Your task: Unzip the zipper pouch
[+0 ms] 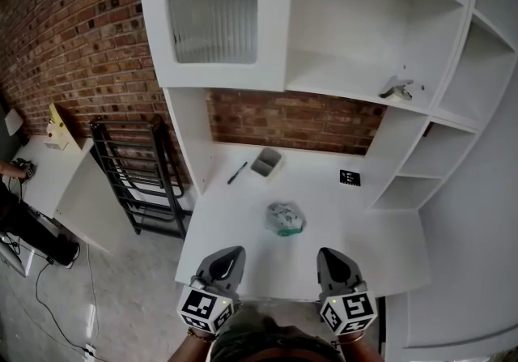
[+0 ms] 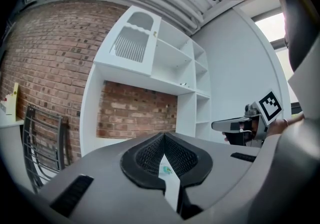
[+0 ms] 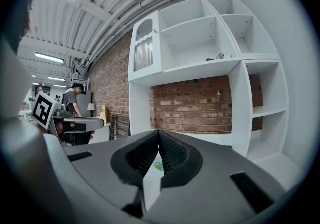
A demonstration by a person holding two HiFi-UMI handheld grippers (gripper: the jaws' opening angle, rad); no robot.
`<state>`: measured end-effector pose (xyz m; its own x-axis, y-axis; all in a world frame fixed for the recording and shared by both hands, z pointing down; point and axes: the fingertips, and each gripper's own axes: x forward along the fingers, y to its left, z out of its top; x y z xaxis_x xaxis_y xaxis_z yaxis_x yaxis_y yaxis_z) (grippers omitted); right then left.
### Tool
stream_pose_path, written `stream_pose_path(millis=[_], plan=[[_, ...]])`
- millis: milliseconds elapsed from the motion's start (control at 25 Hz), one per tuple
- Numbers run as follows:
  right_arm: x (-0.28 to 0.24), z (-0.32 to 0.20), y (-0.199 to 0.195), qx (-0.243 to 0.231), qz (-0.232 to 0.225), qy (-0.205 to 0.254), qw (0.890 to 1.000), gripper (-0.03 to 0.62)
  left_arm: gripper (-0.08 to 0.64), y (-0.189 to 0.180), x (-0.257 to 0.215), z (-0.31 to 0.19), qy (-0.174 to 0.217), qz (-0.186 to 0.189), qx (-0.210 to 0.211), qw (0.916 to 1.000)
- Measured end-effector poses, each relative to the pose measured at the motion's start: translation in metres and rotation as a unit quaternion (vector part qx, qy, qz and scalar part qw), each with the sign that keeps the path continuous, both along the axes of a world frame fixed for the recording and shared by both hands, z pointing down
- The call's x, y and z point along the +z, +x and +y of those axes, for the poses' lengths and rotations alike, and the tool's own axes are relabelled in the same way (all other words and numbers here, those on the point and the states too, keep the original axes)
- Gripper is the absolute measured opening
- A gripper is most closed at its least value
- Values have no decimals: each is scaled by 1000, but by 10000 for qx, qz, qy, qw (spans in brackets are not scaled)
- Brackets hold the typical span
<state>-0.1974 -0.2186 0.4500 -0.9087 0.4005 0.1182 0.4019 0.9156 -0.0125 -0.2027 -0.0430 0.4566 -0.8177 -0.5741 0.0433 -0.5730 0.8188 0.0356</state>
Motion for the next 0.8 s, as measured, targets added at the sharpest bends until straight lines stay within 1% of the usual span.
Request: stream_pose_path(millis=[160,360,560,800], plan=[[-1,0,2,-4,-19,-11,10000,0,2,6,4,-6,-141,75,117,9998],[1,0,4,35,11,-9,10000,0,2,8,-2,-5,-91,-59,20,9999],[0,2,6,4,-14,5,10000,0,2,7,-2,-8,-114,-76,79,9999],[-2,2,4,10,-39,20,10000,0,3,8,0,-16,-120,38,228,9997]])
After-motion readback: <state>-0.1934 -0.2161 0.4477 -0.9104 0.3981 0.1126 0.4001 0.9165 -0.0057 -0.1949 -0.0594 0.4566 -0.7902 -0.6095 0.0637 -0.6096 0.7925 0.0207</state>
